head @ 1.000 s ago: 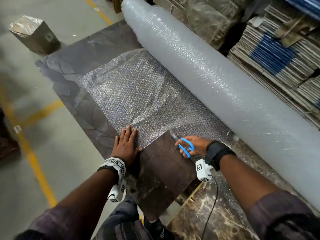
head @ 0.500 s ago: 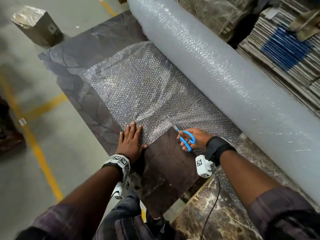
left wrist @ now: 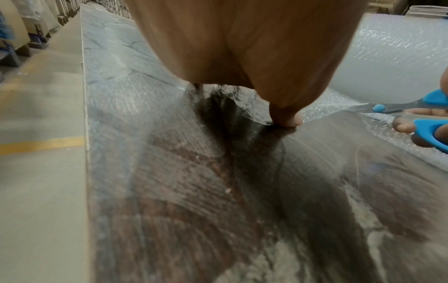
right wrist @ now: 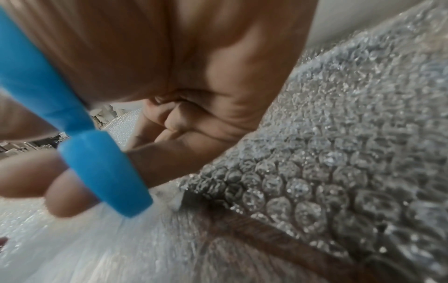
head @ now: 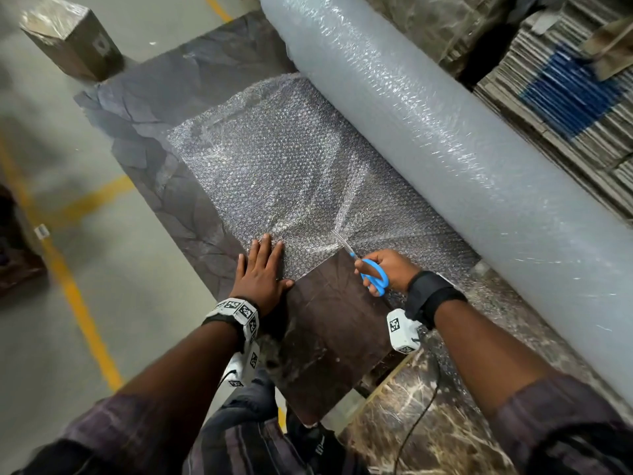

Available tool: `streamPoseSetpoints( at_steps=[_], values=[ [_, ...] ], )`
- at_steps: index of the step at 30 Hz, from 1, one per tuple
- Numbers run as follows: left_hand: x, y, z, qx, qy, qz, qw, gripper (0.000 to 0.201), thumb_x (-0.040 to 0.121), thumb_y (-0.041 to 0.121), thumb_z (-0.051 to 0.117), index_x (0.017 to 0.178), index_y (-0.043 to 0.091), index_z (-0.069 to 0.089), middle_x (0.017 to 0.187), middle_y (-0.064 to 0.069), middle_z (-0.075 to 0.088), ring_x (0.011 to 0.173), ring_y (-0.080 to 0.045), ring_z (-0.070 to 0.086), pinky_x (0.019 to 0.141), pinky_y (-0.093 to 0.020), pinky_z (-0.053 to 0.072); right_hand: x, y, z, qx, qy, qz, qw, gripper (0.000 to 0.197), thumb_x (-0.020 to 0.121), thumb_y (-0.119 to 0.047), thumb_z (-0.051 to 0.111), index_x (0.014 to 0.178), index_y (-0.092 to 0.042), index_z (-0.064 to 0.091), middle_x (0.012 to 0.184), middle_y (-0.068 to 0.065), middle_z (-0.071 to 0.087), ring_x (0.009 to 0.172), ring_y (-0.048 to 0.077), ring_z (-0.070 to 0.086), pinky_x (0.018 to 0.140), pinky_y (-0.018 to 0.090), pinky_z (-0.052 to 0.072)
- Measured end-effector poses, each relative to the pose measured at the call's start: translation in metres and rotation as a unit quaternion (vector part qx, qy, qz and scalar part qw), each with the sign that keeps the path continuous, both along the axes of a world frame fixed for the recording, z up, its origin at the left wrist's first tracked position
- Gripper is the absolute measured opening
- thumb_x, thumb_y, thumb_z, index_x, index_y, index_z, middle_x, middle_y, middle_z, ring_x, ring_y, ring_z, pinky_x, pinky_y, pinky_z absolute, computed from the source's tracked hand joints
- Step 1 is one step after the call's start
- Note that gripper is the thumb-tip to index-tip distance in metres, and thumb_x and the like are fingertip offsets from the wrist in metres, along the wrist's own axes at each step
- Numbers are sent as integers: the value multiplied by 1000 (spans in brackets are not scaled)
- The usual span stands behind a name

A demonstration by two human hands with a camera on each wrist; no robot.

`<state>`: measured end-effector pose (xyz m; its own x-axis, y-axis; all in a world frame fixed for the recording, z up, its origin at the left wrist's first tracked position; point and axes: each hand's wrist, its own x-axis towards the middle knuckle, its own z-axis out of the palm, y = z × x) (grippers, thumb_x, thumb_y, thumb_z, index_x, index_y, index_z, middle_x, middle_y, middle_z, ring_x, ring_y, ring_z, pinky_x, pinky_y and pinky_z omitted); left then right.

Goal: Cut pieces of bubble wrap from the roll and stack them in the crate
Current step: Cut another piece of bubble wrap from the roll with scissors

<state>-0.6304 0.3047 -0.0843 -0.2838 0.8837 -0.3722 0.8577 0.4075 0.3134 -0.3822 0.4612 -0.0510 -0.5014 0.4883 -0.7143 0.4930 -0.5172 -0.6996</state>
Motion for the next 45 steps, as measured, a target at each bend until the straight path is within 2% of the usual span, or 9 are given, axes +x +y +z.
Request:
streamPoseSetpoints(
  at_steps=[4, 13, 23, 26, 30, 33, 37, 40, 45],
  values=[
    [0, 0, 1, 2, -1, 3, 1000, 86, 91, 55, 52, 155, 33, -1, 163, 4, -15, 149, -20, -15, 119, -50, -4, -6, 0, 1, -42, 9, -20, 999, 65, 69, -54, 78, 86, 6, 61, 62, 21, 55, 55, 27, 53, 49, 31, 48],
    [0, 1, 2, -1, -8, 2, 1000, 87, 91, 54, 53, 155, 32, -2, 162, 4, -16, 149, -20, -16, 119, -49, -5, -21, 12, 14, -23, 8, 4, 1000, 57, 77, -49, 67, 86, 7, 59, 60, 18, 54, 43, 23, 53, 47, 29, 50],
    [-1, 0, 1, 4, -14, 3, 1000, 87, 91, 53, 53, 155, 33, -2, 162, 5, -18, 148, -19, -18, 119, -49, -6, -22, 20, 11, -14, -5, 47, 999, 99, 43, -76, 81, 92, 7, 61, 60, 18, 58, 45, 24, 55, 48, 31, 52],
    [0, 0, 1, 3, -12, 0, 1000, 87, 91, 53, 52, 155, 32, -2, 162, 5, -18, 148, -19, -18, 119, -50, -6, -23, 20, 10, 2, -11, 44, 999, 96, 45, -77, 80, 90, 6, 63, 62, 18, 59, 47, 25, 57, 48, 31, 52],
    [0, -1, -1, 6, -8, -1, 1000, 86, 91, 54, 53, 155, 32, 0, 162, 5, -16, 149, -19, -16, 120, -50, -5, -27, 21, 8, 30, -15, 37, 999, 82, 60, -69, 76, 87, 8, 63, 65, 20, 58, 43, 22, 54, 45, 27, 47],
    [0, -1, -1, 2, -8, -1, 1000, 86, 91, 54, 52, 155, 33, -1, 162, 5, -17, 148, -19, -17, 120, -50, -6, -29, 23, 8, 43, -16, 46, 998, 90, 45, -73, 82, 85, 5, 66, 61, 16, 60, 43, 21, 54, 44, 26, 46],
    [0, -1, 0, 1, -9, -1, 1000, 86, 92, 54, 52, 155, 33, -3, 162, 5, -18, 148, -18, -19, 119, -49, -7, -30, 25, 7, 41, -24, 54, 997, 76, 47, -66, 84, 81, 0, 68, 64, 17, 60, 42, 20, 54, 44, 25, 47],
    [1, -1, 1, 0, -12, 1, 1000, 86, 91, 54, 52, 155, 33, -2, 162, 6, -18, 148, -18, -19, 119, -49, -7, -32, 26, 5, 38, -24, 54, 998, 85, 38, -72, 86, 80, -1, 67, 61, 16, 60, 43, 21, 54, 46, 26, 47],
    [0, -1, 0, -1, -12, -3, 1000, 87, 91, 55, 51, 155, 34, -5, 161, 7, -20, 147, -18, -21, 119, -49, -7, -38, 30, 9, 10, -14, 56, 998, 95, 42, -76, 81, 88, 5, 64, 65, 20, 60, 50, 28, 59, 44, 28, 49]
  ],
)
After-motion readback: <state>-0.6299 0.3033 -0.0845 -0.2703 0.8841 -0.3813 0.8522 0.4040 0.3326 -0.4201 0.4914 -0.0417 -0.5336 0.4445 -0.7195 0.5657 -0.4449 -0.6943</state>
